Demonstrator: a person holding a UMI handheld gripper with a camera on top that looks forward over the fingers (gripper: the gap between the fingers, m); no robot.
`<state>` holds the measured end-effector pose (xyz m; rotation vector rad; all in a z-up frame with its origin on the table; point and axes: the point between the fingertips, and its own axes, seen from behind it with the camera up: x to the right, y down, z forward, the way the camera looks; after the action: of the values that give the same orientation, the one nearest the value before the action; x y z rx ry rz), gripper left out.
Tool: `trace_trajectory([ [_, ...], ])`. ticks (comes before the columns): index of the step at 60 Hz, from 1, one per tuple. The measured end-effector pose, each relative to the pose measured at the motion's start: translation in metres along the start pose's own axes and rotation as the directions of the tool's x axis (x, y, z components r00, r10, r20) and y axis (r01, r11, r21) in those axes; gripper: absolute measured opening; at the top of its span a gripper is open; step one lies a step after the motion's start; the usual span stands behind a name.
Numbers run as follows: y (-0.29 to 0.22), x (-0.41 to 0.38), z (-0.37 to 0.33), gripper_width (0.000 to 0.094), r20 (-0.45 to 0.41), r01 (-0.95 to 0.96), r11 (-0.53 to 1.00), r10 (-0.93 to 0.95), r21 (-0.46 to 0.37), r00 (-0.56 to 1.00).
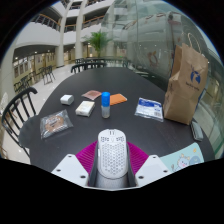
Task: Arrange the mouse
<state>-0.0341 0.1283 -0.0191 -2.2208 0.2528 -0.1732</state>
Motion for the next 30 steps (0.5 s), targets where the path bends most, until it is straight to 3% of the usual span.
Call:
trace_trajectory([
  [8,0.002,0.004,-0.021,0.0413,0.007,0.040,0.998,-0.039,-0.055,0.999],
  [17,-0.029,0.061,-0.104,0.0414,-0.093,0.017,0.997,-0.009,0.075,0.996],
  [25,0.003,0.128,-0.140,0.0412,-0.189,-0.040,0.998,0.050,0.055,0.981],
  [30,0.036,0.156,-0.134,0.0412,-0.182,-0.072,0.997,0.074,0.018,0.981],
])
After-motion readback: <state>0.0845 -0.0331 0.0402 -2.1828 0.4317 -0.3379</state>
